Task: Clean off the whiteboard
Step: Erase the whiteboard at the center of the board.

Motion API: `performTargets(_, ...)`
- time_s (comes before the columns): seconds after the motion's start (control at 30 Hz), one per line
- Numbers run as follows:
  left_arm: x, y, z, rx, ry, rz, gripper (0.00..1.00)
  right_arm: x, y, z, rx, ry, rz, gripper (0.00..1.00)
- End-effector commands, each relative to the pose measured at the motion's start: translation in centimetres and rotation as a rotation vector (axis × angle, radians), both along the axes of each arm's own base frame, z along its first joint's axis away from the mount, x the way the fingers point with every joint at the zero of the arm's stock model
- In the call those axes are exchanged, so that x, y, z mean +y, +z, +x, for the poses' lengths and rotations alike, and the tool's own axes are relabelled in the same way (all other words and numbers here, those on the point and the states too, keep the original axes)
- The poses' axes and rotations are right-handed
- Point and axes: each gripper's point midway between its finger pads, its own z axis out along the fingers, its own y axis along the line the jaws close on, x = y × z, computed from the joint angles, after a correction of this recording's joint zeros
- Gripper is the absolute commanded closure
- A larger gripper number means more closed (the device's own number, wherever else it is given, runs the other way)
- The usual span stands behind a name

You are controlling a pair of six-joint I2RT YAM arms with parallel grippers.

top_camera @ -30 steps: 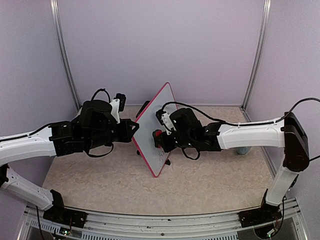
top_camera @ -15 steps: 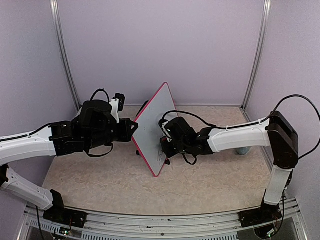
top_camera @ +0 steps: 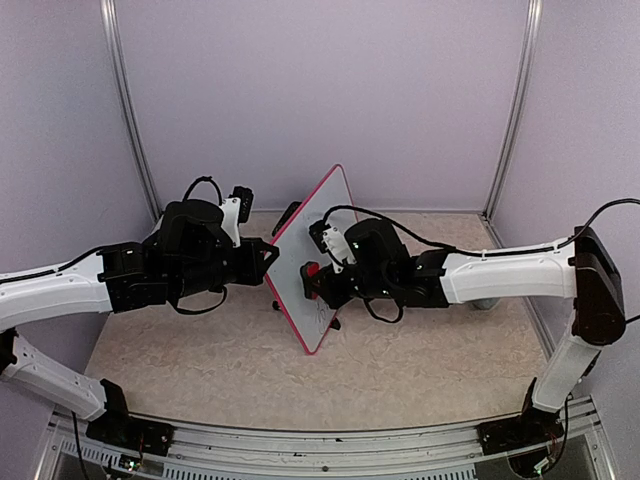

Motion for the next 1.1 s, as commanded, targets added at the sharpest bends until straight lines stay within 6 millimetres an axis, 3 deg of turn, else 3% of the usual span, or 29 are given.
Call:
performTargets(0.0,-2.3,-1.1,-2.1,0.047,-0.132,0.000,1.00,-0.1,-0.2,1.3,-0.019,-0.064,-0.030,0.76)
performTargets(0.27,-2.2,-1.2,-2.3,0.052,-0.131,0.001,1.00,-2.0,-4.9,4.4,0.007,-0.195,-0.171,0.77)
performTargets(0.47,-2.2,-0.8,-2.2,0.043,-0.130,0.000,1.00,-2.4,-6.8,4.8,0.004,-0.217,-0.235,0.77)
performTargets(0.63,-2.5,-1.0,-2.1,0.045,-0.137,0.007,1.00,-1.4,-4.6,4.1,-0.021,-0.155,-0.159,0.77)
performTargets(0.93,-2.4,-0.7,-2.0,0.040,-0.133,0.008,1.00,0.7,2.3,3.9,-0.071,-0.054,-0.037,0.76)
performTargets(1.07,-2.4,-0.9,-2.0,0.043,-0.134,0.010,1.00,0.8,2.5,4.5,-0.055,-0.057,-0.033,0.76)
